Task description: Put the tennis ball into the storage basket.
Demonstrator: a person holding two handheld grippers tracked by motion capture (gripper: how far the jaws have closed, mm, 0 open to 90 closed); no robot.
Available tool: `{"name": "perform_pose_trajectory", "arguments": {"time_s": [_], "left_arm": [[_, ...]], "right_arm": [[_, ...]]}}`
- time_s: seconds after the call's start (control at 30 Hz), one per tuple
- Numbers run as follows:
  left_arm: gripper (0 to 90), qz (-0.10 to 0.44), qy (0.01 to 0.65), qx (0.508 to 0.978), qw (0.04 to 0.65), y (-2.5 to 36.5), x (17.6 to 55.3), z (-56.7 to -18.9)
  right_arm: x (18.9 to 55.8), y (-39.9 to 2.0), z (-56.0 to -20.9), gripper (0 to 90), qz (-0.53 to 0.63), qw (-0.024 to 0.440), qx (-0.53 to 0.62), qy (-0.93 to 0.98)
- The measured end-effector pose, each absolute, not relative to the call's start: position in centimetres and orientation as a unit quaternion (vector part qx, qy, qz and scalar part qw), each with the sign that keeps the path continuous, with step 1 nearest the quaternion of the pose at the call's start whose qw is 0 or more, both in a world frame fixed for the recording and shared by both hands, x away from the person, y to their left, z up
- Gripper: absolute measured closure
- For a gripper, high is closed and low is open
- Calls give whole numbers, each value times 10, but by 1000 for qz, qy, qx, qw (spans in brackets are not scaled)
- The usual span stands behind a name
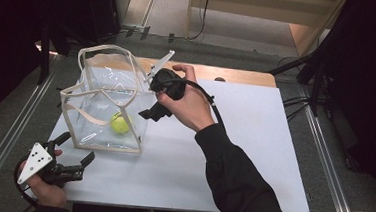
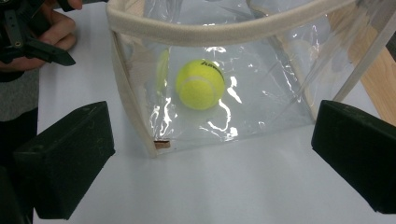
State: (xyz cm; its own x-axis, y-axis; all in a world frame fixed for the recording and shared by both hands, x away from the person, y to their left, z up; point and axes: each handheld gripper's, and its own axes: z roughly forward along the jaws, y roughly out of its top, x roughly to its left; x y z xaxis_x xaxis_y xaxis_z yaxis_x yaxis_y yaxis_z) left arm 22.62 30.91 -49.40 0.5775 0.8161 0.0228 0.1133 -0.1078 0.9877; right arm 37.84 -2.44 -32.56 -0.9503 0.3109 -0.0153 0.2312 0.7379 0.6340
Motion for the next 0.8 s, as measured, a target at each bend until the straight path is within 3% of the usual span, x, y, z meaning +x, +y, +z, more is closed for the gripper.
{"name": "perform_pose_trajectory", "arguments": {"time_s": [0.8], "left_arm": [[0,308,342,680,571,308,226,-494]], "right_arm": [[359,-36,-369,0,343,64,147,926]]}}
